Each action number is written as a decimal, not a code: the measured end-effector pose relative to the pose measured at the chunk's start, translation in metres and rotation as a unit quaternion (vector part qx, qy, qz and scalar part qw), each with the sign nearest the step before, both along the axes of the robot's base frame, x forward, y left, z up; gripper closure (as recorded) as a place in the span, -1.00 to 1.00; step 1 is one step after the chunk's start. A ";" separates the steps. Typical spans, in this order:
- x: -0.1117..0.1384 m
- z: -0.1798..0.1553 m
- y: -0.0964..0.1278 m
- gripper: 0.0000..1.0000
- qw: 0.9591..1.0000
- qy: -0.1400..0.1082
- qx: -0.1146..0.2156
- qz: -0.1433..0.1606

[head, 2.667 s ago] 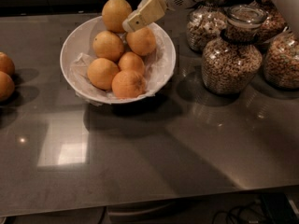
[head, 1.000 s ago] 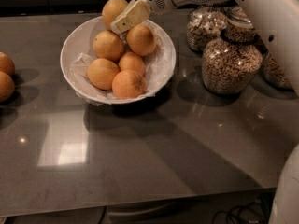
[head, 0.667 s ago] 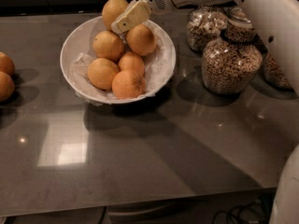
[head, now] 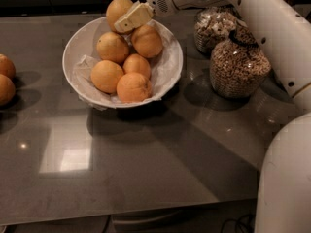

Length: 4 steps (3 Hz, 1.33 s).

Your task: Pick orange from white bowl

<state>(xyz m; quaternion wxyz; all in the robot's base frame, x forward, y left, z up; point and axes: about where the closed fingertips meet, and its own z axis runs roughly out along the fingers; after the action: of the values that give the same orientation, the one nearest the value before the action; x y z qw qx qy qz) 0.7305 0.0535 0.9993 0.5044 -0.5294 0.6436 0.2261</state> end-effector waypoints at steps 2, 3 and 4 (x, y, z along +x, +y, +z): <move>0.007 -0.001 0.016 -0.72 1.000 0.003 0.003 0.022; 0.007 -0.005 0.026 -0.72 0.999 0.015 0.007 0.037; 0.006 -0.009 0.034 -0.70 0.998 0.028 0.009 0.049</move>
Offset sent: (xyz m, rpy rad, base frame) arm 0.0105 0.0212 0.0030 0.0103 0.0054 0.0699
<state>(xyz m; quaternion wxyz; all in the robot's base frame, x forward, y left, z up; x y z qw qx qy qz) 0.7364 0.0874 0.9903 0.4789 -0.5491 0.6290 0.2712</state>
